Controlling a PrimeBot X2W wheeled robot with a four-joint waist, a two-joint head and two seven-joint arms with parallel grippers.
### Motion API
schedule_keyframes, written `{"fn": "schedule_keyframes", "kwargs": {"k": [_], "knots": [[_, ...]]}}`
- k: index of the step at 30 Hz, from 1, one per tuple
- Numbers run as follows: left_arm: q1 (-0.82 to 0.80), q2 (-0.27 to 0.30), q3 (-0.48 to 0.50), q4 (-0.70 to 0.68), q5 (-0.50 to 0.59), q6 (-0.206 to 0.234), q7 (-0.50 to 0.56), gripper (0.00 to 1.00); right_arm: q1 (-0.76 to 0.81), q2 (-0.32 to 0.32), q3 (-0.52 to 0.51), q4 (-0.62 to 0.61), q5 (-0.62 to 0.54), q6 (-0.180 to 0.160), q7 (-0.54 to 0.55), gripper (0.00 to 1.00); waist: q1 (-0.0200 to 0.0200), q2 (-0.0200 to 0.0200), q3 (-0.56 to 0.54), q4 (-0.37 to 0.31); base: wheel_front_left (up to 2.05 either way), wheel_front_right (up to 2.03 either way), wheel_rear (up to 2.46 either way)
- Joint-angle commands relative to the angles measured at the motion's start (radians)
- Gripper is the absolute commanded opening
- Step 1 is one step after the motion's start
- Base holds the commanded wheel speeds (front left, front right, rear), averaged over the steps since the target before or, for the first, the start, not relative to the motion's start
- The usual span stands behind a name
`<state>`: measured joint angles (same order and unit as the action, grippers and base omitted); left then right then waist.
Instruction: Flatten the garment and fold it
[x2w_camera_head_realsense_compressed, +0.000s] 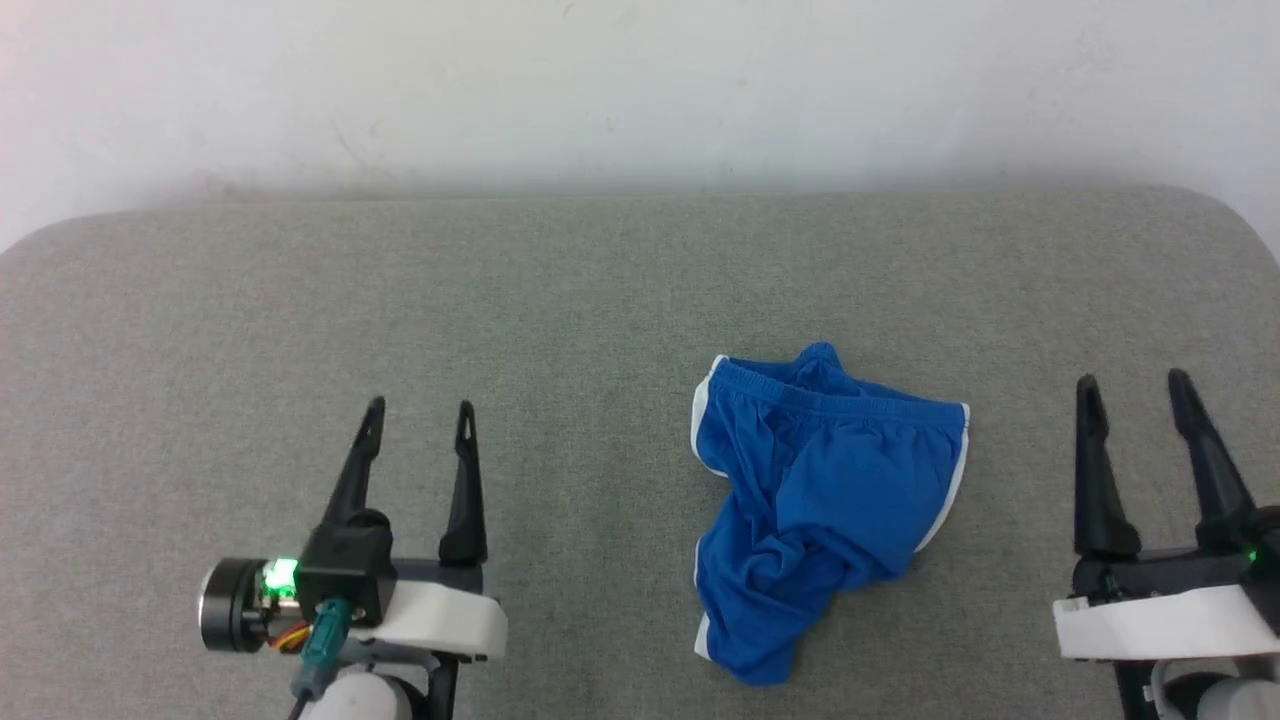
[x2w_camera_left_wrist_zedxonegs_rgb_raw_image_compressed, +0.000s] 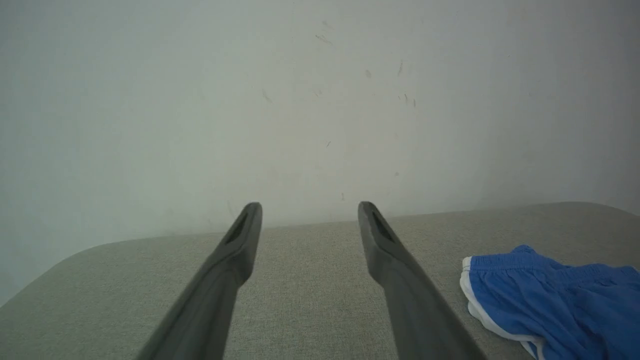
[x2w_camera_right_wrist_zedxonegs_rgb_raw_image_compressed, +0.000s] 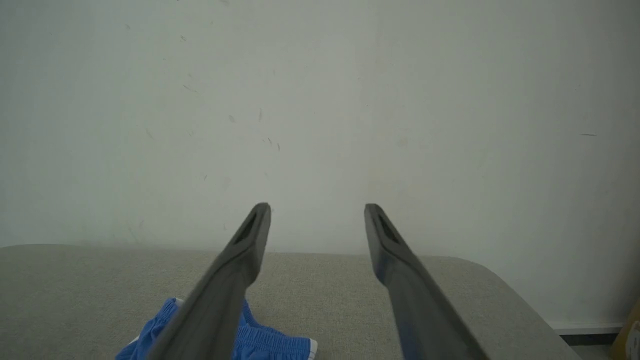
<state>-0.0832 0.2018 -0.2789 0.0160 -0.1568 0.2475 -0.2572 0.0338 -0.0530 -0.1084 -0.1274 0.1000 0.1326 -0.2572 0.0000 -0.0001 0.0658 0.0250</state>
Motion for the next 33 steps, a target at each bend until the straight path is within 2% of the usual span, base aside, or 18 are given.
{"fn": "schedule_keyframes", "kwargs": {"k": [1,7,16,19,24,31,33], "knots": [[0.022,-0.019,0.021,0.003,0.022,-0.021,-0.004,1.0,0.016,0.003,0.008,0.011,0.01,-0.002,-0.005,1.0,0.0,0.0001,-0.003,0.001,0.0,0.0,0.0],[0.05,-0.062,0.076,0.007,0.062,-0.068,-0.004,1.0,0.029,0.003,0.023,0.032,0.015,-0.002,-0.005,1.0,0.0,0.0001,-0.008,0.004,0.0,0.0,0.0],[0.046,-0.092,0.125,0.006,0.112,-0.087,-0.004,1.0,0.026,0.003,0.032,0.041,0.022,-0.002,-0.005,1.0,0.0,0.0001,-0.018,-0.006,0.0,0.0,0.0],[0.002,-0.093,0.132,0.006,0.119,-0.107,-0.004,1.0,0.021,0.003,0.033,0.04,0.025,-0.002,-0.005,1.0,0.0,0.0001,-0.018,-0.011,0.0,0.0,0.0],[-0.156,-0.068,0.126,0.049,0.121,-0.185,-0.005,1.0,0.01,0.003,0.035,0.034,0.024,-0.002,-0.005,1.0,0.0,0.0001,-0.011,-0.02,0.0,0.0,0.0],[-0.437,-0.026,0.07,0.251,0.114,-0.33,-0.005,1.0,-0.007,0.003,0.033,0.026,0.024,-0.002,-0.005,1.0,0.0,0.0001,0.009,-0.053,0.0,0.0,0.0],[-0.474,-0.022,0.054,0.296,0.111,-0.344,-0.005,1.0,-0.009,0.003,0.032,0.025,0.025,-0.002,-0.005,1.0,0.0,0.0001,0.013,-0.058,0.0,0.0,0.0]]}}
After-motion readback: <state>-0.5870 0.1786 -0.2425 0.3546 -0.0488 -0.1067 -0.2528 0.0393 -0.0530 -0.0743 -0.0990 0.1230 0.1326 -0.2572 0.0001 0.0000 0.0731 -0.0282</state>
